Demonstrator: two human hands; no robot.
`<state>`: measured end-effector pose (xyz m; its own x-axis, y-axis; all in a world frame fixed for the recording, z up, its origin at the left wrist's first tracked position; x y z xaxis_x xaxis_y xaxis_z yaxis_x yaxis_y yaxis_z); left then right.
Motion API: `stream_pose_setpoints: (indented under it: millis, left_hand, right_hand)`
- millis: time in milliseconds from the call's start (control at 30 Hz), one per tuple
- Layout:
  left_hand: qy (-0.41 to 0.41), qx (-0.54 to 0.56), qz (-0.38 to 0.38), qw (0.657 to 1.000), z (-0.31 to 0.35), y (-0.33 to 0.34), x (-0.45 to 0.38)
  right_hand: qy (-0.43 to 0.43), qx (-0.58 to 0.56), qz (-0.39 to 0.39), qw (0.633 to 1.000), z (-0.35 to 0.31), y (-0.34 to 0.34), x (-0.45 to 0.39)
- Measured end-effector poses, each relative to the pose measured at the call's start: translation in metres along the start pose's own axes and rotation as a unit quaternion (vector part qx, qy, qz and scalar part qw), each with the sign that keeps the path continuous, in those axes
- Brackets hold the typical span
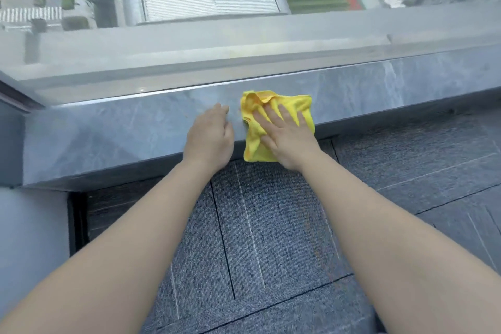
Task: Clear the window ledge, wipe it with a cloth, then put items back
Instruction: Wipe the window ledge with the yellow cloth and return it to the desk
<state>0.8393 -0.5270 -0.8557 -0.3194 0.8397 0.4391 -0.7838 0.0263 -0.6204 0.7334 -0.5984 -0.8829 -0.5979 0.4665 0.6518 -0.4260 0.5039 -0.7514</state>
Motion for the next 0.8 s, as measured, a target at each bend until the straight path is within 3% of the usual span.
stream_pose_setpoints:
  millis: [200,433,500,600,700,800]
  left_hand:
    - [0.023,0.005,0.049,0.999,0.023,-0.003,-0.015]
    - [-0.026,-0.036,0.096,0.994,0.014,0.002,-0.001]
    - [-0.039,-0.043,0.108,0.992,0.013,0.003,0.003]
    - [-0.061,-0.048,0.118,0.990,0.016,0.005,0.006]
    - [-0.086,-0.056,0.124,0.987,0.025,0.008,0.007]
    - [-0.103,-0.068,0.124,0.985,0.040,0.016,0.002]
  right_hand:
    - [0.123,-0.098,0.043,0.987,0.070,-0.013,-0.010]
    - [0.149,-0.162,0.066,0.973,0.057,-0.030,-0.041]
    - [0.107,-0.119,0.075,0.984,0.045,-0.032,-0.045]
    - [-0.030,0.000,0.093,0.995,0.022,-0.031,-0.039]
    - [-0.159,0.085,0.089,0.980,0.014,-0.023,-0.024]
    - [-0.219,0.111,0.078,0.966,0.033,-0.018,-0.013]
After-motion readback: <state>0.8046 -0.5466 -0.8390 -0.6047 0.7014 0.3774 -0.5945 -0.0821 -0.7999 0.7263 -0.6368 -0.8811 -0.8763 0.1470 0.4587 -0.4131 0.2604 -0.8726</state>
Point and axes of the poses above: each hand's wrist, its own x-axis away from the middle knuckle, its own y-axis out of the palm, z = x × y, the point moved 10 cm from there along -x, towards the middle knuckle, and after that the axes turned 13 degrees about -z, right-handed, at the moved point
